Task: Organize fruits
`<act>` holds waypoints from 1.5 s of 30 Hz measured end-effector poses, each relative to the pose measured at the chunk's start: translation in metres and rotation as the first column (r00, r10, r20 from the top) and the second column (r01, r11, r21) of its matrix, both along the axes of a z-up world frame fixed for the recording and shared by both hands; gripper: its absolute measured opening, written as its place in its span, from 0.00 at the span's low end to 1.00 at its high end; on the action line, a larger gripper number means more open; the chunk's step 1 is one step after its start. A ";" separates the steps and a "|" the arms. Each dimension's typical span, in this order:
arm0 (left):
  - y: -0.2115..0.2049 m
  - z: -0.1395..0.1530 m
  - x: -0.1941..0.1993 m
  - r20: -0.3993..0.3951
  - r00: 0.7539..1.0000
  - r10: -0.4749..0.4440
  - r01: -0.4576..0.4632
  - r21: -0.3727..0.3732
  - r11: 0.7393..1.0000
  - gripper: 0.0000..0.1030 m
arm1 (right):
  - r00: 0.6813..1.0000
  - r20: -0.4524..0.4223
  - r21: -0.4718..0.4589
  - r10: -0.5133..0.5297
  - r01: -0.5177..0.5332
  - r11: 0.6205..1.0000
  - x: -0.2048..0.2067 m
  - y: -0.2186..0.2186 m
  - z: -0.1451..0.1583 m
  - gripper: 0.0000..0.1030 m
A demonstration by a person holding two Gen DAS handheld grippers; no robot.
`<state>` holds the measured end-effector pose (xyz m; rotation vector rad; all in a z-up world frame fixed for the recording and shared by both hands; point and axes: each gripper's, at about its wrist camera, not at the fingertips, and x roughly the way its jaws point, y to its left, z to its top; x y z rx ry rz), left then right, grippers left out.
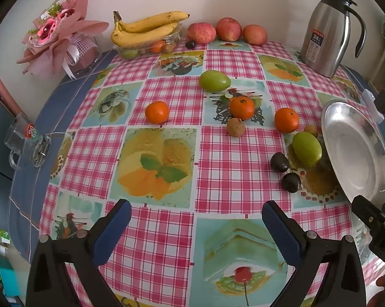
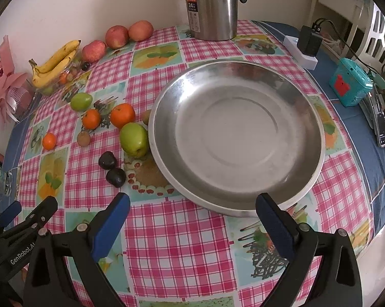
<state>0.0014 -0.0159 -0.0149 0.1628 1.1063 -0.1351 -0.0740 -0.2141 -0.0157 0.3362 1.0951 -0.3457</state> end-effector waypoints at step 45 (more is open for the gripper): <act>-0.001 -0.006 -0.003 -0.017 1.000 -0.007 0.007 -0.010 1.000 1.00 | 1.000 -0.001 0.017 0.007 -0.007 1.000 0.001 0.003 -0.005 0.96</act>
